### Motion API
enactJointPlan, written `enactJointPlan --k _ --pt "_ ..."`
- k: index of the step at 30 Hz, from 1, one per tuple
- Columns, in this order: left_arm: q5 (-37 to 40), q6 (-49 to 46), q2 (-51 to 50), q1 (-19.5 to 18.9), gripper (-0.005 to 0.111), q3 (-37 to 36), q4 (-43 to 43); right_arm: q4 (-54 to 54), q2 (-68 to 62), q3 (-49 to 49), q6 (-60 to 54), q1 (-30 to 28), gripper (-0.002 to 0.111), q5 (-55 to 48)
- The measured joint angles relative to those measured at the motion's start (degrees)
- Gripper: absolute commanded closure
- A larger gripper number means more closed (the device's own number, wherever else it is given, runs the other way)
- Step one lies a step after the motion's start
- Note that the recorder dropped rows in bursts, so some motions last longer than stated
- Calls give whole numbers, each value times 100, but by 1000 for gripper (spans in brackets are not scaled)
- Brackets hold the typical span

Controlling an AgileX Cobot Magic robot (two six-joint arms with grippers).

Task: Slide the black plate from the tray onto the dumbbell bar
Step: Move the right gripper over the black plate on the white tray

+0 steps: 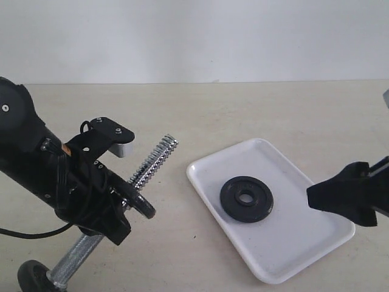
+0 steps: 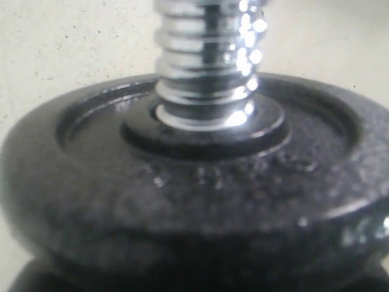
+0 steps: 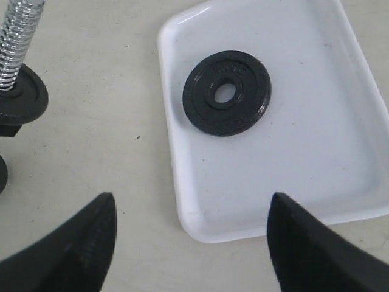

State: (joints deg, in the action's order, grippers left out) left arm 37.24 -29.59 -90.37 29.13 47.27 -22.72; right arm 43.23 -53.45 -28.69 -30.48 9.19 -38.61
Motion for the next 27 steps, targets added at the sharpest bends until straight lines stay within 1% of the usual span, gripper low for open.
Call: enactJointPlan --k 9,14,24,26,27 --pt "-4 0 0 0 102 0 0 1173 -315 0 -1377 0 45 289" --pt "-4 0 0 0 102 0 0 1561 -315 0 -1566 0 45 298" --pt "-4 -18 0 0 102 0 -21 1612 -315 0 -1590 0 45 26" --pt "-4 -28 0 0 102 0 -30 1612 -319 0 -1590 0 43 -16" --pt "-4 -28 0 0 102 0 -30 1629 -319 0 -1590 0 39 -42"
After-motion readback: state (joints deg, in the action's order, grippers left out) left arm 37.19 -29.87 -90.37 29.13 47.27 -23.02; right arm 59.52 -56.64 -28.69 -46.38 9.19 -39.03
